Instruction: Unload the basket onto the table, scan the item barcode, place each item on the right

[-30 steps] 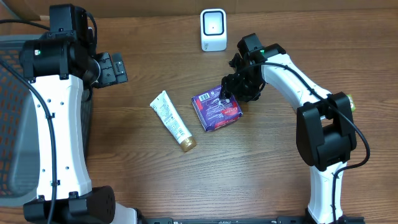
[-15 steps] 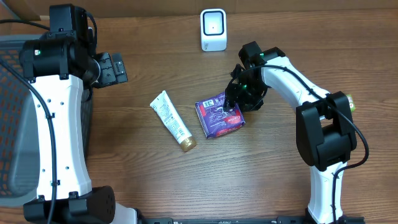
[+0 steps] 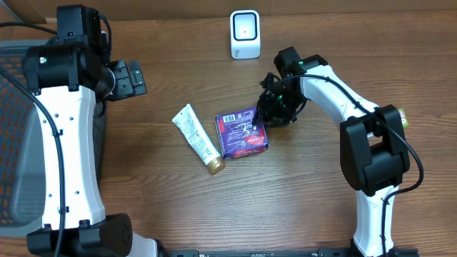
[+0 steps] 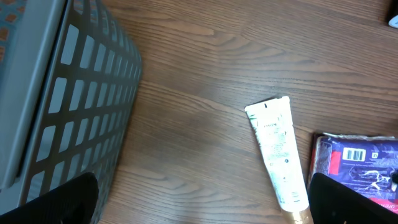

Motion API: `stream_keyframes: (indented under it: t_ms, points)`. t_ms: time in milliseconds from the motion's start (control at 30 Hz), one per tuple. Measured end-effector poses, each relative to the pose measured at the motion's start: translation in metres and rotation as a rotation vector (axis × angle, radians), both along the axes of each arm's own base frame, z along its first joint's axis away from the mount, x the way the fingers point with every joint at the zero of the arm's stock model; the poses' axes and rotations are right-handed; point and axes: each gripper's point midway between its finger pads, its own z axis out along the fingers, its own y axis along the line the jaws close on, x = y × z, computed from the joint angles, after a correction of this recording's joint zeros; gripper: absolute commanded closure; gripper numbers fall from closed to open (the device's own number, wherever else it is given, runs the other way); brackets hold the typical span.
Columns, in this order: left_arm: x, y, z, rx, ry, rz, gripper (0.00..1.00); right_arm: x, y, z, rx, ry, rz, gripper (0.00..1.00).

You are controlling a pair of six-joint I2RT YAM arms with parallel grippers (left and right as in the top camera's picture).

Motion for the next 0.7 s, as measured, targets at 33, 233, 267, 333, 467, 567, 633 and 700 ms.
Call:
stream_keyframes:
  t_ms: [33,233,267,333,467,567,633,700]
  points:
    - [0.0,0.0,0.0,0.0,0.0,0.0,0.0,0.003,-0.001,0.0,0.0,-0.002,-0.013,0.63]
    - [0.0,0.0,0.0,0.0,0.0,0.0,0.0,0.009,-0.019,0.012,-0.061,-0.032,-0.061,0.62]
    - [0.0,0.0,0.0,0.0,0.0,0.0,0.01,0.011,-0.022,0.02,-0.071,-0.057,-0.066,0.61]
    - [0.0,0.0,0.0,0.0,0.0,0.0,0.0,0.015,-0.026,0.039,-0.081,-0.117,-0.072,0.57]
    - [0.0,0.0,0.0,0.0,0.0,0.0,0.0,0.017,-0.031,0.086,-0.074,-0.251,-0.064,0.51]
    - [0.0,0.0,0.0,0.0,0.0,0.0,0.01,0.012,-0.034,0.11,-0.069,-0.308,-0.042,0.5]
    - [0.0,0.0,0.0,0.0,0.0,0.0,0.01,0.012,-0.035,0.116,-0.067,-0.334,-0.026,0.47]
    - [0.0,0.0,0.0,0.0,0.0,0.0,0.0,0.014,-0.034,0.115,-0.067,-0.357,-0.009,0.44]
